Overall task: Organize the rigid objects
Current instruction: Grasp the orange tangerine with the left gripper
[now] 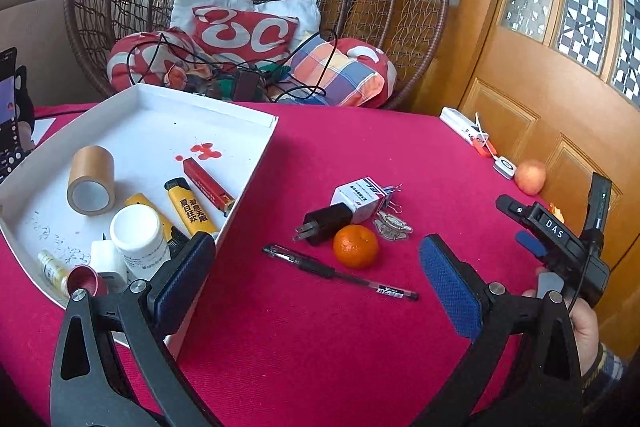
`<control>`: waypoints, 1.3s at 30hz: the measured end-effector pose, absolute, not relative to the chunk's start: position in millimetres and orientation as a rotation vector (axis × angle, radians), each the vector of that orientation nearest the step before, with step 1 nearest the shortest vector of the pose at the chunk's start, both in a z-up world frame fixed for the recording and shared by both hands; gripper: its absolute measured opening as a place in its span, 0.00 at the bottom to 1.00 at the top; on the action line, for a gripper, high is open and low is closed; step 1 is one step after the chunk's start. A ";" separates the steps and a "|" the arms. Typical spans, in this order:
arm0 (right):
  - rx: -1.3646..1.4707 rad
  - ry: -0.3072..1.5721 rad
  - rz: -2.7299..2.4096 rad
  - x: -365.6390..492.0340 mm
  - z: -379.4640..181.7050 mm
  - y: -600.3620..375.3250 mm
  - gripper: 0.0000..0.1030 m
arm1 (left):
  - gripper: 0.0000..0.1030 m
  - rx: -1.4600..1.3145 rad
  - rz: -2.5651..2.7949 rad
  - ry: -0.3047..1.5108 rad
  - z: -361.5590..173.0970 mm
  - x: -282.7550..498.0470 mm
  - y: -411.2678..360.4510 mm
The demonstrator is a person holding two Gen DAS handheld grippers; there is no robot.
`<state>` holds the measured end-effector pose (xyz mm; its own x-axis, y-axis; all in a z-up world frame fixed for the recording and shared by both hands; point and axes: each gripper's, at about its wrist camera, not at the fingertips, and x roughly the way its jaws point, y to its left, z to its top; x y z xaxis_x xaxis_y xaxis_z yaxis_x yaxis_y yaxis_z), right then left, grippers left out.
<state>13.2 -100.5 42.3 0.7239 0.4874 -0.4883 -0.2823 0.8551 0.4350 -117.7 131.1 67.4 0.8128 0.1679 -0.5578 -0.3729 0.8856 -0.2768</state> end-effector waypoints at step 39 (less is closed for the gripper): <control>0.310 0.606 0.427 10.1 47.8 -95.8 1.00 | 0.39 -0.299 0.170 0.790 22.6 -32.2 101.9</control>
<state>10.1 -95.8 47.8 0.7394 0.4717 -0.4804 -0.2937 0.8680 0.4003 -32.2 101.9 22.6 0.6931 0.0386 -0.7198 -0.2604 0.9446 -0.2001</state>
